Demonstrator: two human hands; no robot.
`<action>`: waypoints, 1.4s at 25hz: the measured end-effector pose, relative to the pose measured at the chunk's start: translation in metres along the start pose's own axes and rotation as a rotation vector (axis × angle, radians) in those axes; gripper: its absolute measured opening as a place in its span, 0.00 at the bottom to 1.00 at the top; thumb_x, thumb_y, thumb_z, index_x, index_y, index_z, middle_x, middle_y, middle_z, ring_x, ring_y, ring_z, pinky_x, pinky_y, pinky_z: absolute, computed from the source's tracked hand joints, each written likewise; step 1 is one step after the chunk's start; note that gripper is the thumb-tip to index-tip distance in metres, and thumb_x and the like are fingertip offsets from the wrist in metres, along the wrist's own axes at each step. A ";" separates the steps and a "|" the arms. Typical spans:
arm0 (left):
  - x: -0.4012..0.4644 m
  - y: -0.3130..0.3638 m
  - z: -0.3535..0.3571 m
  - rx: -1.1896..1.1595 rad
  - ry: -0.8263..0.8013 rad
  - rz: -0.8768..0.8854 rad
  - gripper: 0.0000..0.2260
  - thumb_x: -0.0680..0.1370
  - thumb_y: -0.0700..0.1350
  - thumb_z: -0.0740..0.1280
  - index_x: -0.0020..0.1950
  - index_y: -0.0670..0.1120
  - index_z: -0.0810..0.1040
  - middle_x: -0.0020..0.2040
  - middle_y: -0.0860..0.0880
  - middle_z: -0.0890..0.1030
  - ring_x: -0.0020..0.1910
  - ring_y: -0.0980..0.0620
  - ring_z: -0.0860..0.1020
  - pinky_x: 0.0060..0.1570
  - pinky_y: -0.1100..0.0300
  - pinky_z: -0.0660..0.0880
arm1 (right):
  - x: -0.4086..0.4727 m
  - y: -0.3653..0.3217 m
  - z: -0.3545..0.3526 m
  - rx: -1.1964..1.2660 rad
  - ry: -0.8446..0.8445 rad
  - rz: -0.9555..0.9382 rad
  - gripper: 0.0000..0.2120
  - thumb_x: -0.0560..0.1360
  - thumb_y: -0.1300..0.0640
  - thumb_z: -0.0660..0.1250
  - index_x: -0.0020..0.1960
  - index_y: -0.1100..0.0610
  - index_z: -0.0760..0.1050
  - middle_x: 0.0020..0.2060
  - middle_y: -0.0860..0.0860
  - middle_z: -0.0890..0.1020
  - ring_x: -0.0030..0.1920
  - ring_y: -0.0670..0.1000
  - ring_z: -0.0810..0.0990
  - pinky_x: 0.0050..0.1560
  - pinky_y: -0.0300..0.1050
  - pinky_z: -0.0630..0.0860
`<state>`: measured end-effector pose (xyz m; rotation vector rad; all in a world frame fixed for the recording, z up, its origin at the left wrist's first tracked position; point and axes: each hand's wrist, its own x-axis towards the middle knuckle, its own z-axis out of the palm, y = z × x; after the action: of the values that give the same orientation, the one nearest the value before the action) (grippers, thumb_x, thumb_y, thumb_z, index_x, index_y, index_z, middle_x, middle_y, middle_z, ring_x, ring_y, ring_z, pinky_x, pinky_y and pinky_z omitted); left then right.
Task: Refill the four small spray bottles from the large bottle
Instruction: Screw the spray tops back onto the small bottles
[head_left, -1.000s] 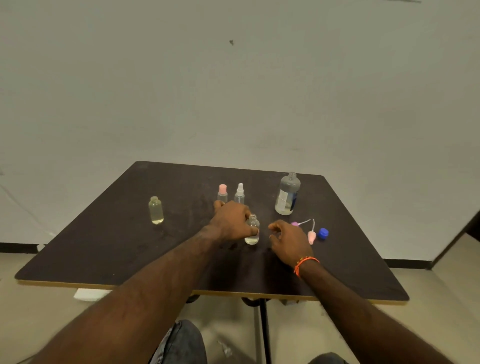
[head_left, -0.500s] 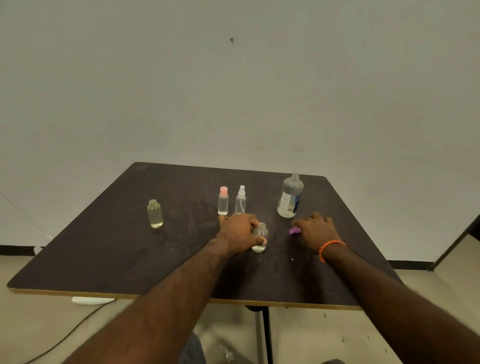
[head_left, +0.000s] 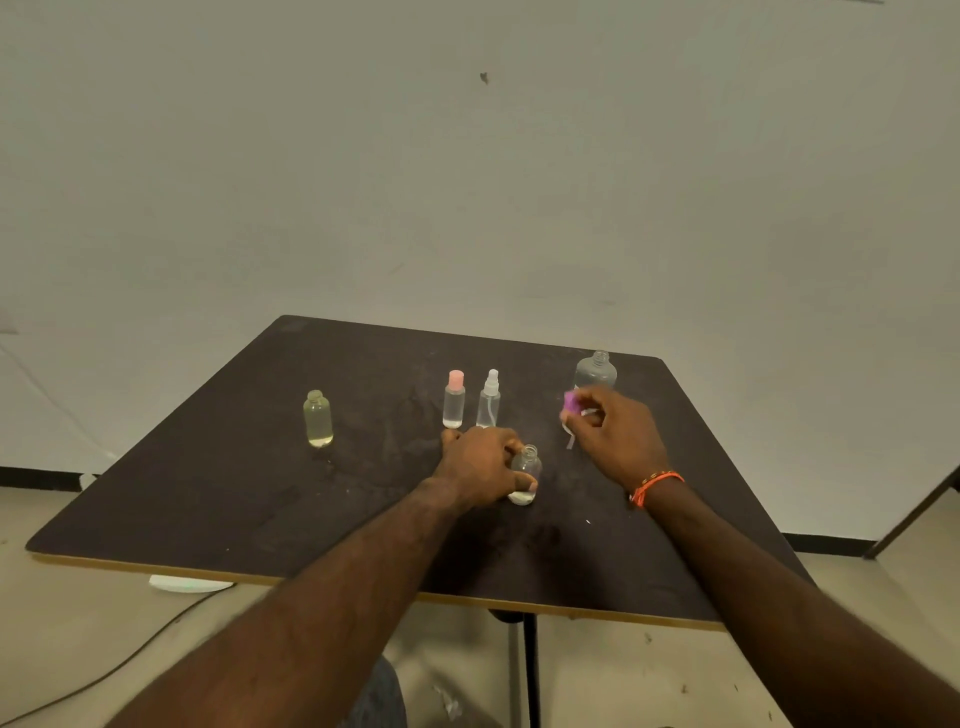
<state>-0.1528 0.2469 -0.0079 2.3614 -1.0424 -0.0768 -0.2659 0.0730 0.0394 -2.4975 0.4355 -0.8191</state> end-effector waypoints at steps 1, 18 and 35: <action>-0.001 0.000 0.001 -0.010 0.006 -0.004 0.16 0.69 0.63 0.77 0.49 0.58 0.77 0.47 0.58 0.83 0.52 0.54 0.79 0.62 0.48 0.65 | -0.001 -0.013 -0.006 0.117 0.058 0.038 0.06 0.75 0.50 0.73 0.52 0.47 0.80 0.42 0.39 0.82 0.42 0.36 0.82 0.43 0.29 0.75; -0.006 -0.002 0.009 -0.127 0.037 -0.075 0.19 0.69 0.62 0.79 0.53 0.55 0.81 0.47 0.59 0.84 0.53 0.57 0.79 0.60 0.50 0.64 | -0.021 -0.041 0.021 0.259 0.042 0.023 0.11 0.74 0.53 0.74 0.56 0.51 0.81 0.44 0.41 0.83 0.44 0.36 0.82 0.46 0.31 0.79; -0.006 -0.006 0.010 -0.165 0.048 -0.019 0.10 0.71 0.56 0.77 0.41 0.56 0.78 0.41 0.57 0.82 0.46 0.56 0.79 0.56 0.50 0.67 | -0.034 -0.025 0.047 0.167 -0.169 0.226 0.22 0.69 0.43 0.78 0.57 0.51 0.75 0.51 0.42 0.80 0.51 0.45 0.80 0.52 0.43 0.79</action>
<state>-0.1551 0.2496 -0.0209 2.2138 -0.9535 -0.1082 -0.2589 0.1240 0.0031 -2.2894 0.5537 -0.5294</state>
